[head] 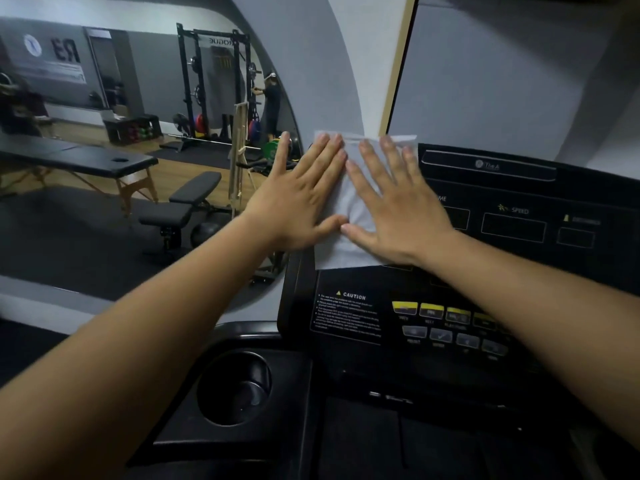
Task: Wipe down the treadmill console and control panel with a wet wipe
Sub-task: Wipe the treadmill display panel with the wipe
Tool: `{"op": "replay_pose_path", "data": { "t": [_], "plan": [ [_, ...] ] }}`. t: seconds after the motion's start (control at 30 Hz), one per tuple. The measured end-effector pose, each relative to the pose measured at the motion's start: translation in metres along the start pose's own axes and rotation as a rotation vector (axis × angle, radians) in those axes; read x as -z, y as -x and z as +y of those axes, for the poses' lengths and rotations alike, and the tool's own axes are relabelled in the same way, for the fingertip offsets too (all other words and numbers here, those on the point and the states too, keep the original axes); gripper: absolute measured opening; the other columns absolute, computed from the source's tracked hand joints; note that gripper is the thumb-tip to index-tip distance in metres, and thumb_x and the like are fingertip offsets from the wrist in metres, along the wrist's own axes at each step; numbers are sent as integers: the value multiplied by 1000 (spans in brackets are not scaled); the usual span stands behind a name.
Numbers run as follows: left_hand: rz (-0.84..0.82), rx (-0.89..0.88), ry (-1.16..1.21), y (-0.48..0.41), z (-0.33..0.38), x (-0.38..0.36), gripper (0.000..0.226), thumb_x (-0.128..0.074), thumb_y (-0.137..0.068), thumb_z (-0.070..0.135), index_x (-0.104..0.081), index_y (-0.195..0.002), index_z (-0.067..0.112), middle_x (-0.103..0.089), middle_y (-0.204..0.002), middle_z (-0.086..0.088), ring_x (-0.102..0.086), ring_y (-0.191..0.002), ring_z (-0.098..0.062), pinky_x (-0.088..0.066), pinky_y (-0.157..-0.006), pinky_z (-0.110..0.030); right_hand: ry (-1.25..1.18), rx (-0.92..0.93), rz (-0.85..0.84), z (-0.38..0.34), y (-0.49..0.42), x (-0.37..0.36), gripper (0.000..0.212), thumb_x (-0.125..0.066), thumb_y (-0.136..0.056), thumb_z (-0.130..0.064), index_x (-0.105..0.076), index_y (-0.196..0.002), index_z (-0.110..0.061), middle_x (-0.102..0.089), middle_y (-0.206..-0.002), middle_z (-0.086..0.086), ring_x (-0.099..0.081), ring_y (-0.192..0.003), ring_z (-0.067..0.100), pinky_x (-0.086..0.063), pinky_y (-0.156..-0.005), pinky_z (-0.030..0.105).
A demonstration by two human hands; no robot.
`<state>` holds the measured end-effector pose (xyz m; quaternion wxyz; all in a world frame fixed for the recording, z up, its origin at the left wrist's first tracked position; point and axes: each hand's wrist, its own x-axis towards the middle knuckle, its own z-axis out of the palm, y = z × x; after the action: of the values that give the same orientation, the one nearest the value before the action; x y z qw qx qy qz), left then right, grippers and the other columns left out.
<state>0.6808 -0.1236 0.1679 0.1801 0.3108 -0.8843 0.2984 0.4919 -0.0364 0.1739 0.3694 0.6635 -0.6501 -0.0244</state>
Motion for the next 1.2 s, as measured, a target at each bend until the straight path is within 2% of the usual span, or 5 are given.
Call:
{"op": "replay_pose_path", "data": {
  "t": [0.23,0.37,0.57,0.83,1.2],
  "plan": [
    [53,-124,167,94,66,-46,100,-29,-92,75,-8,-156,0,1,-165,-20,2,-153,-32,-8,-116,-68,-189,149,53,-65,110,-47,88,-40,-90,-67,-20,-155,-13,-5,-163,17,2,-150,39,-9,-118,58],
    [64,-148,123,79,62,-44,106,-26,-88,79,-9,-156,0,-1,-165,-19,1,-153,-32,-10,-115,-69,-145,207,86,-47,99,-47,88,-36,-89,-72,-20,-155,-16,-8,-163,13,0,-151,35,-3,-120,53],
    [37,-41,119,15,35,-19,96,-10,-92,74,7,-156,6,11,-165,-14,13,-152,-27,-2,-118,-64,-50,33,36,-1,42,-21,90,-20,-89,-75,-3,-157,-19,5,-164,13,10,-150,35,0,-120,54],
    [145,-97,207,78,96,-51,94,-34,-93,67,-12,-156,1,-3,-165,-18,-2,-153,-32,-7,-113,-72,-162,126,67,-33,123,-52,83,-36,-92,-67,-16,-156,-19,-4,-164,15,1,-150,38,-9,-119,56],
    [158,-29,165,-16,61,-14,84,-14,-96,61,-5,-157,4,0,-166,-15,3,-153,-28,-7,-115,-68,-59,-13,53,35,45,-20,83,-22,-91,-72,-7,-157,-23,5,-164,12,10,-150,37,0,-121,53]
  ]
}}
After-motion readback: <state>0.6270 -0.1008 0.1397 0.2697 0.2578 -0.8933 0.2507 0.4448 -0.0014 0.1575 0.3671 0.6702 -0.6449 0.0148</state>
